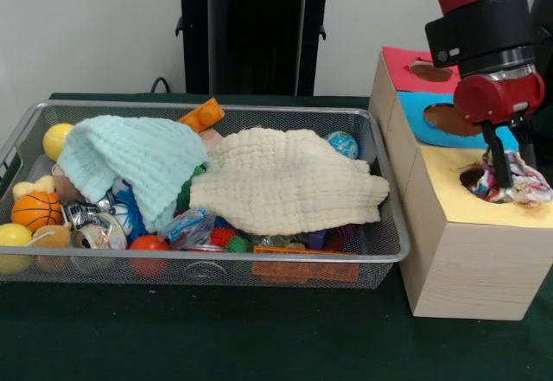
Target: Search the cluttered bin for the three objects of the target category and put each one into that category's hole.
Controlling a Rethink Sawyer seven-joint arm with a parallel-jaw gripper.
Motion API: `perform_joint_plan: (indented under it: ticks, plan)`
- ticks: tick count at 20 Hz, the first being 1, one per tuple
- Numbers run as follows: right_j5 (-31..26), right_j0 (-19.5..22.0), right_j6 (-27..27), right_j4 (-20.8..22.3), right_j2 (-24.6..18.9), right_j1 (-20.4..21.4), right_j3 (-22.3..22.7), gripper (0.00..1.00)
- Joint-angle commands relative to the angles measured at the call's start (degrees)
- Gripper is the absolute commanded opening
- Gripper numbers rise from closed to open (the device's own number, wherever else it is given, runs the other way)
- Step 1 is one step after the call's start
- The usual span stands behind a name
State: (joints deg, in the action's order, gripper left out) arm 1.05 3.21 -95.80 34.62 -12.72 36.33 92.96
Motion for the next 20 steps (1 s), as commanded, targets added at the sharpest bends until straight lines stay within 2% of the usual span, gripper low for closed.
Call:
perform_joint_plan:
  ticks: [1,5,11,20]
  plan:
    - [-5.04,-11.31,-15.75,-3.97,24.98,-16.24,-14.29,1.00]
    - [-5.93,-15.33,-15.03,-7.33,31.31,-19.08,-16.43,1.00]
    - [-7.44,-18.38,-13.11,-10.83,37.05,-22.08,-18.62,1.00]
    - [-7.60,-18.87,-9.96,-13.63,39.67,-24.16,-19.39,1.00]
